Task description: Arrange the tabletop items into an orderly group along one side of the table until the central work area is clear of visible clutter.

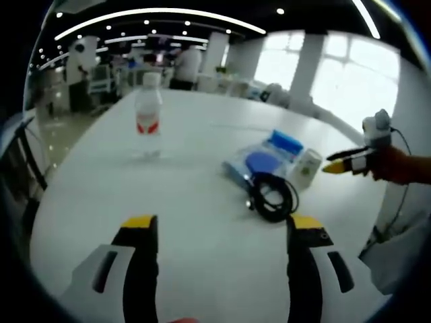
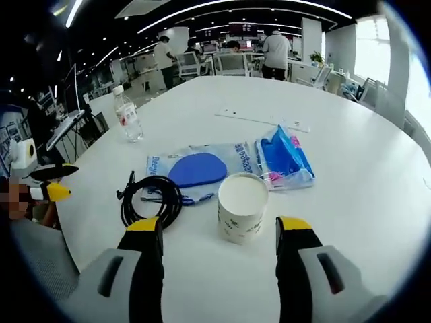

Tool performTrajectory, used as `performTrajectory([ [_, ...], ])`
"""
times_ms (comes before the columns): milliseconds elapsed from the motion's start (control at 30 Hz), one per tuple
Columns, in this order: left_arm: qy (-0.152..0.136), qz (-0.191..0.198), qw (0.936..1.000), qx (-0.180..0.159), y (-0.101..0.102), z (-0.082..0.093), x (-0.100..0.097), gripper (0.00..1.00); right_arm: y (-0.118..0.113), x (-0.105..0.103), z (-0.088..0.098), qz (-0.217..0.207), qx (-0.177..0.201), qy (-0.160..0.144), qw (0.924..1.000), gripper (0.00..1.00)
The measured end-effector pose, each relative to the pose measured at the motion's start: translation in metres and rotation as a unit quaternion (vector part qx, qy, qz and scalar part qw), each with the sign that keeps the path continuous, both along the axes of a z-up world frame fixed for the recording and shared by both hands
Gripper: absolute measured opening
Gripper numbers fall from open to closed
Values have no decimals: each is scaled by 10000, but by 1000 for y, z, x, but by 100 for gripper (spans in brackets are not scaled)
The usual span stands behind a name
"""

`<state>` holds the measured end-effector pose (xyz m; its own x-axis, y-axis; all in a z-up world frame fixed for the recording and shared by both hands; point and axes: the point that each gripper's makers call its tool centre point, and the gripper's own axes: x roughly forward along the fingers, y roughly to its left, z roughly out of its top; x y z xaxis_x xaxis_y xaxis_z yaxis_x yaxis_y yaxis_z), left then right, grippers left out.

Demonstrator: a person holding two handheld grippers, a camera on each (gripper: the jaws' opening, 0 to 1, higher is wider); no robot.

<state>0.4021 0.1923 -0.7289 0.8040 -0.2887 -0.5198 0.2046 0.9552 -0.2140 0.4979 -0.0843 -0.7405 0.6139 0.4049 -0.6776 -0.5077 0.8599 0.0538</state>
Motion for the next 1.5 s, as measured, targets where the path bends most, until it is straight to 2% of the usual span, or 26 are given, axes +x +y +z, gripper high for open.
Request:
performTrajectory([
  [367,41,48,10000,-65,2,-2,0,74,1,26,-9,21,-138,23,9999,64],
  [500,54,60,9999,-80,2,-3,0,74,2,32,-11,76,-147,-65,9998,56],
  [633,51,87,9999,-106,3,-3,0,73,1,34,-17,64,-175,17,9998,55],
  [900,74,142,9998,-156,5,-5,1,73,1,35,-20,112,-176,10,9998,37],
  [1300,80,139,9997,-175,4,-6,1,72,2,32,-21,226,-212,-6,9995,36],
  [1500,89,113,9998,-154,3,-6,1,72,1,34,-15,171,-152,-53,9997,36],
])
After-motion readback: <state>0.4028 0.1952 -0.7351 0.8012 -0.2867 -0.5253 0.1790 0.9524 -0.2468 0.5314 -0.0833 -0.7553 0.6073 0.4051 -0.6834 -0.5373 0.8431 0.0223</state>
